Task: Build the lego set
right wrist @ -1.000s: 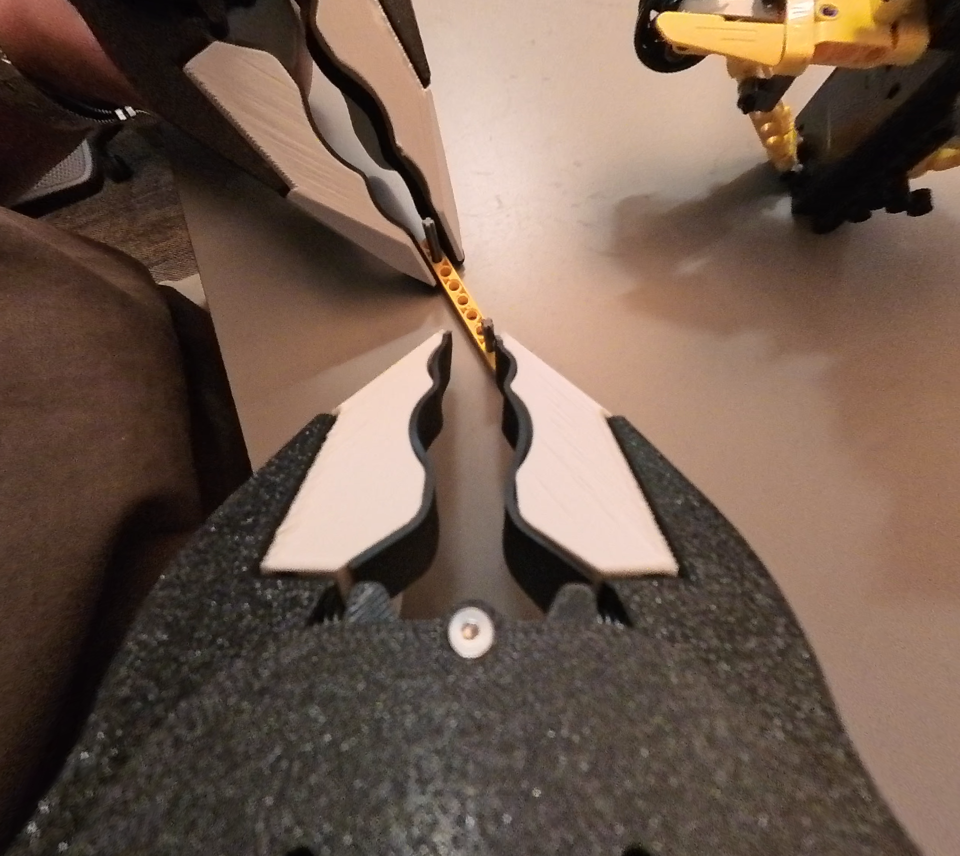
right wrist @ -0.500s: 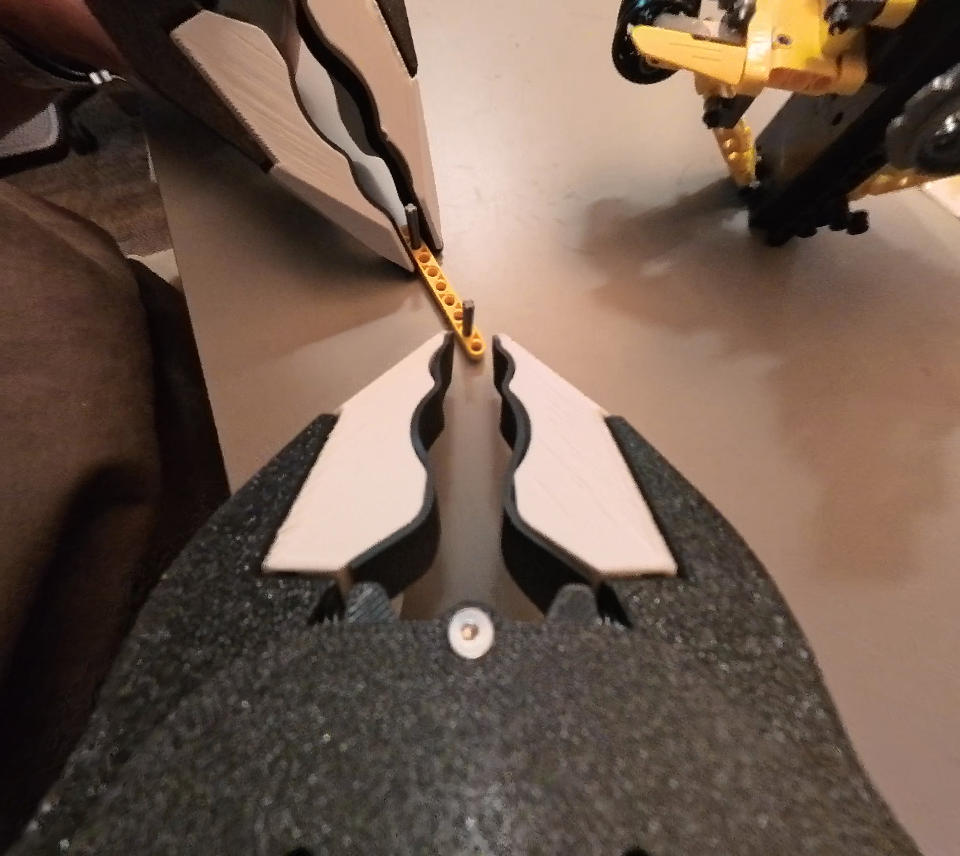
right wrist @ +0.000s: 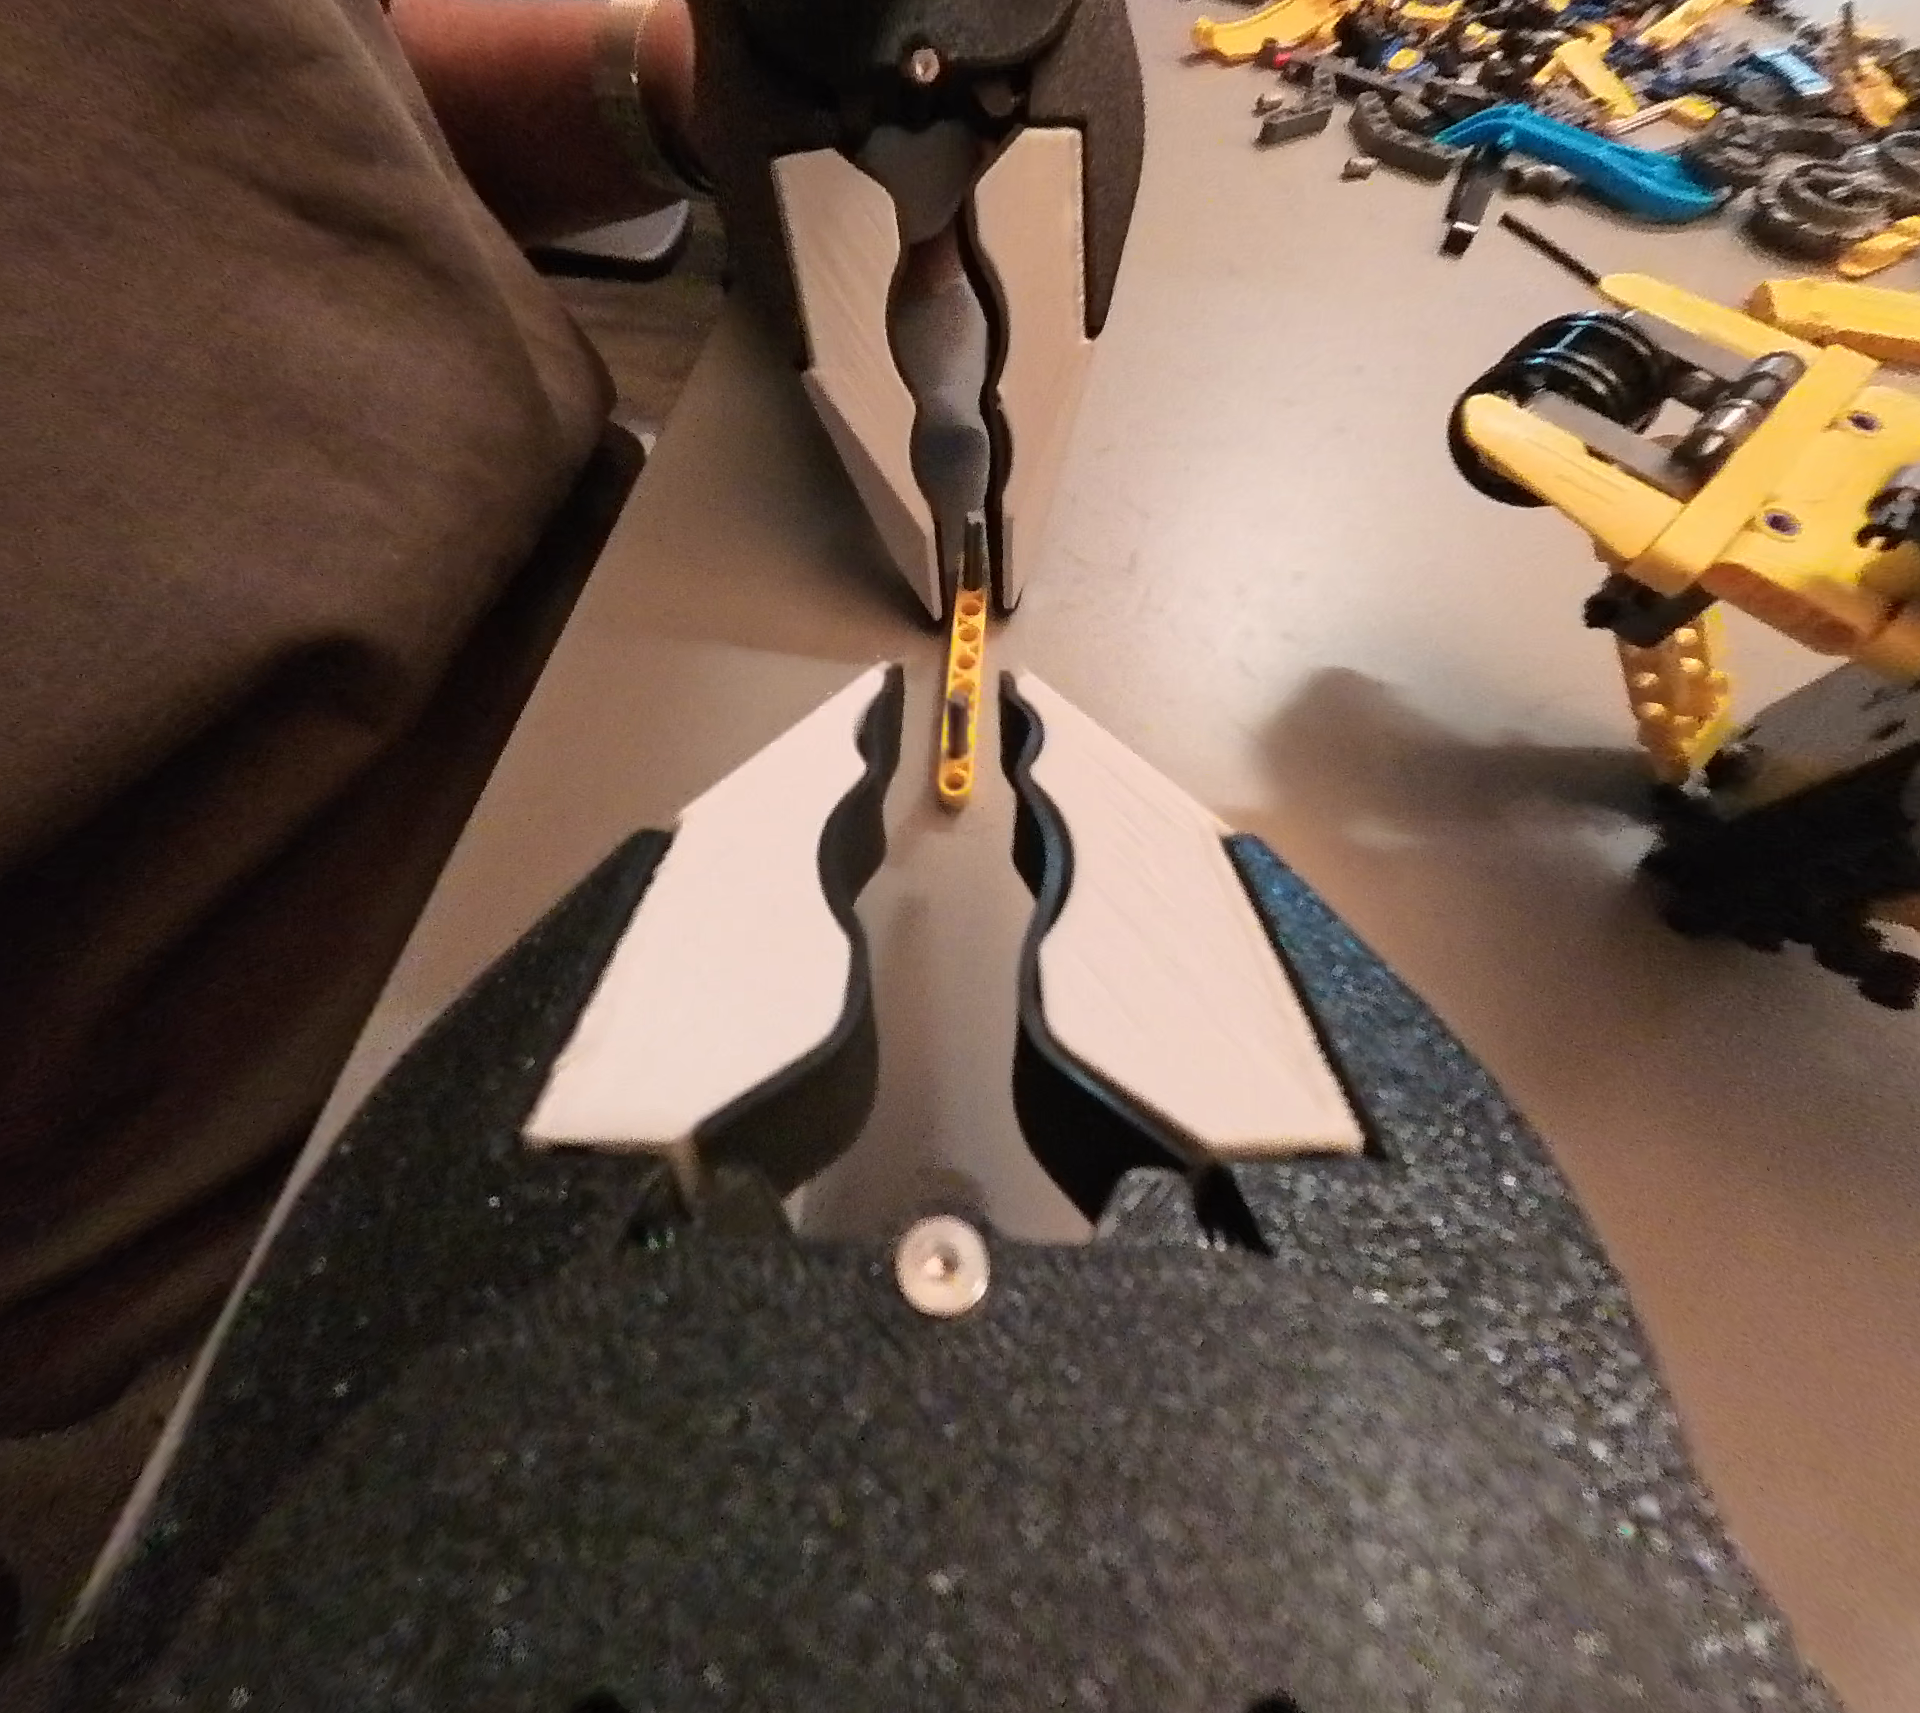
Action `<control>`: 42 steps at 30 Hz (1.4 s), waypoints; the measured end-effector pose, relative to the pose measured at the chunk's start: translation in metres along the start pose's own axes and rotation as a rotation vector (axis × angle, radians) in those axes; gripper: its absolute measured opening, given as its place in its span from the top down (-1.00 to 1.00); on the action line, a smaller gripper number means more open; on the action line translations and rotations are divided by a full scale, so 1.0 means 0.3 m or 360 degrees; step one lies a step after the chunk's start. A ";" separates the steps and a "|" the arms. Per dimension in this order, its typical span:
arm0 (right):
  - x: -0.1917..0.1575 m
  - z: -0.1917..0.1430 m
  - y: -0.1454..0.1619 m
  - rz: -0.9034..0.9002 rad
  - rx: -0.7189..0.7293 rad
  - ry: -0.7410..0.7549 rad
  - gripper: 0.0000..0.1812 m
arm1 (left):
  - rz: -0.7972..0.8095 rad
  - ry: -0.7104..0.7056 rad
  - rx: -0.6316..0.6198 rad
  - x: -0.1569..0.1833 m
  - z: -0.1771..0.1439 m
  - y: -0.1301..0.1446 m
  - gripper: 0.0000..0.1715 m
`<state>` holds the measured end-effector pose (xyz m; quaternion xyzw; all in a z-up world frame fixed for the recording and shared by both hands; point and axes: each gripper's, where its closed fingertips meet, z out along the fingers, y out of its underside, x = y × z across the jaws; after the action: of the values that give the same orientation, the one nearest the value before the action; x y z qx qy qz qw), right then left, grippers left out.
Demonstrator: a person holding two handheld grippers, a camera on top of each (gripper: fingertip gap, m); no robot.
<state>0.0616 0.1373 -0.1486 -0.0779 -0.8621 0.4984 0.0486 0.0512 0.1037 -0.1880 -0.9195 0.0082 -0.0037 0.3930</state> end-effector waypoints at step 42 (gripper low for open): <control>0.009 0.048 0.061 0.0019 -0.0236 0.0180 0.96 | 0.0021 -0.0023 -0.0003 -0.003 0.002 0.000 0.88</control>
<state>0.0581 0.1346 -0.1717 -0.1144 -0.8920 0.4283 0.0885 0.0504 0.1043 -0.1884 -0.9198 0.0114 0.0055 0.3923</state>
